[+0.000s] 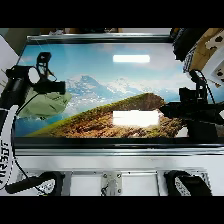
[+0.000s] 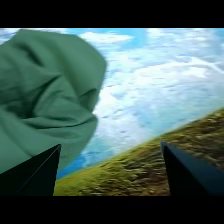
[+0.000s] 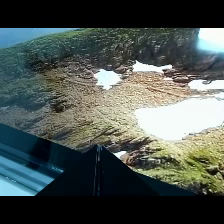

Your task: Fold the clothes and pants, and hang the long-sleeved shirts on hangers.

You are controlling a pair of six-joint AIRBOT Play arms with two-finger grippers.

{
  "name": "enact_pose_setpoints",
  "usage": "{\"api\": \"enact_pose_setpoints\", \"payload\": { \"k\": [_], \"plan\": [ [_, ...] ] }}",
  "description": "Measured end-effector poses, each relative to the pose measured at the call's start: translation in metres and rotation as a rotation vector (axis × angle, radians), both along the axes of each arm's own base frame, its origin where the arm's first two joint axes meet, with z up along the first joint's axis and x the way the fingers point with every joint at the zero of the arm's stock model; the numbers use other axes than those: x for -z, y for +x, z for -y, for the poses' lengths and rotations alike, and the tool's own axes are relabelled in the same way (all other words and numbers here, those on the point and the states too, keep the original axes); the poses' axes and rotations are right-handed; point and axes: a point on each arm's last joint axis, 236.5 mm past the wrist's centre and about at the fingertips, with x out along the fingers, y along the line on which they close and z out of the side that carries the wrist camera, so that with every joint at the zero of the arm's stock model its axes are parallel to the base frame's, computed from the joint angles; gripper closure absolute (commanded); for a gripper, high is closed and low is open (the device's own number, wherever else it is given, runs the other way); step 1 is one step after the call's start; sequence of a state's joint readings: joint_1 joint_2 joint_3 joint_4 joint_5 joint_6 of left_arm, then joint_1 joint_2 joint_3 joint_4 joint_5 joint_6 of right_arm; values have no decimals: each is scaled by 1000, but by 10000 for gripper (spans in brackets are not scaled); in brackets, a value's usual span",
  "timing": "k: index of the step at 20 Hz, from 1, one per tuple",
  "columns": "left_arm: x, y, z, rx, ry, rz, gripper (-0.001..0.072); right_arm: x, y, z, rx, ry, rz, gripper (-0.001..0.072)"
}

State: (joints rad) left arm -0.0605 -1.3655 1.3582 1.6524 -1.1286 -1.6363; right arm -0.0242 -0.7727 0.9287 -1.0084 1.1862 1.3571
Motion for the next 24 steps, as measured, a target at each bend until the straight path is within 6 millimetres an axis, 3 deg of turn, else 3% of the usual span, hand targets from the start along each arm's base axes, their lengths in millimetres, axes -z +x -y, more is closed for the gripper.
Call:
{"api": "enact_pose_setpoints", "payload": {
  "k": [4,8,9,11,12,14,15,17,20,22,24],
  "plan": [
    [45,-3,-66,-129,70,-28,10,0,0,0,0,0,0,694],
    [95,-9,-97,-186,90,-112,11,0,0,0,0,0,0,695],
    [104,-11,-100,-193,92,-135,63,0,0,0,-1,0,0,694],
    [115,-14,-105,-213,93,-179,631,0,0,0,0,0,0,695],
    [116,-14,-107,-222,92,-192,695,0,0,0,0,0,0,695],
    [106,-8,-107,-239,78,-191,695,0,0,0,0,0,0,695],
    [92,0,-102,-243,58,-165,695,0,0,0,0,0,0,694],
    [44,22,-78,-226,-12,-51,695,0,0,0,0,0,0,694],
    [-70,47,-7,-100,-143,201,695,0,0,0,0,0,0,695],
    [-151,40,49,22,-213,369,695,0,0,0,-1,0,0,694],
    [-224,16,103,150,-279,517,695,-1,2,0,4,1,6,694]
  ]
}}
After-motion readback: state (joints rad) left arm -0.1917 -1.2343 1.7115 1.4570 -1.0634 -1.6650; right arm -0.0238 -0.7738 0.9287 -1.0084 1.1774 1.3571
